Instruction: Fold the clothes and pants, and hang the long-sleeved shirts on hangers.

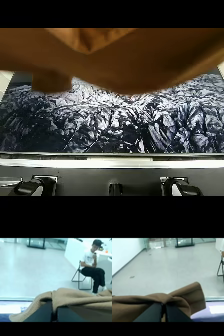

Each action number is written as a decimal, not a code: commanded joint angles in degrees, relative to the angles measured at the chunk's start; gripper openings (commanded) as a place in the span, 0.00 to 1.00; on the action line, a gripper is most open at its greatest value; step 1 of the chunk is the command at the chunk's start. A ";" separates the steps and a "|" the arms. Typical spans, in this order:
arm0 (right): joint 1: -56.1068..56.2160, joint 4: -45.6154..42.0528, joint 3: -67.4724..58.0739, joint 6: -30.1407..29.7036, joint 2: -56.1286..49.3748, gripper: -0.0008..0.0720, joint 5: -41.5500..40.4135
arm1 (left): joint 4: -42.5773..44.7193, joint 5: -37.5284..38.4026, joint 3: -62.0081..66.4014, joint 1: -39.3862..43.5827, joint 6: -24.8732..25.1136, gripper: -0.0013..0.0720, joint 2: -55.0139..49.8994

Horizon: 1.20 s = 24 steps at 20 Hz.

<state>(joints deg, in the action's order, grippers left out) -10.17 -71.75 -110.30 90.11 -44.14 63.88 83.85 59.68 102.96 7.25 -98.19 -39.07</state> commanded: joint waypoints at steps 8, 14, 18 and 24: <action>-0.02 -2.40 25.22 -1.25 -13.38 0.06 21.31 | -19.02 7.41 -52.74 1.81 0.79 0.05 -2.21; 0.15 15.93 33.99 9.77 -37.38 0.06 -12.26 | -37.79 -19.65 -68.91 3.69 3.26 0.05 -18.45; 2.01 28.72 33.97 4.00 -47.15 0.06 -4.76 | -46.88 -23.45 -66.62 7.41 6.10 0.05 -30.51; -6.05 24.52 29.09 -1.53 -45.62 0.98 11.85 | -41.97 -4.20 -55.69 0.20 22.97 0.99 -32.00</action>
<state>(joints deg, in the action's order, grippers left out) -11.51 -46.41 -78.37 92.44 -89.80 64.38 39.24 43.77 41.93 12.08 -83.59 -70.26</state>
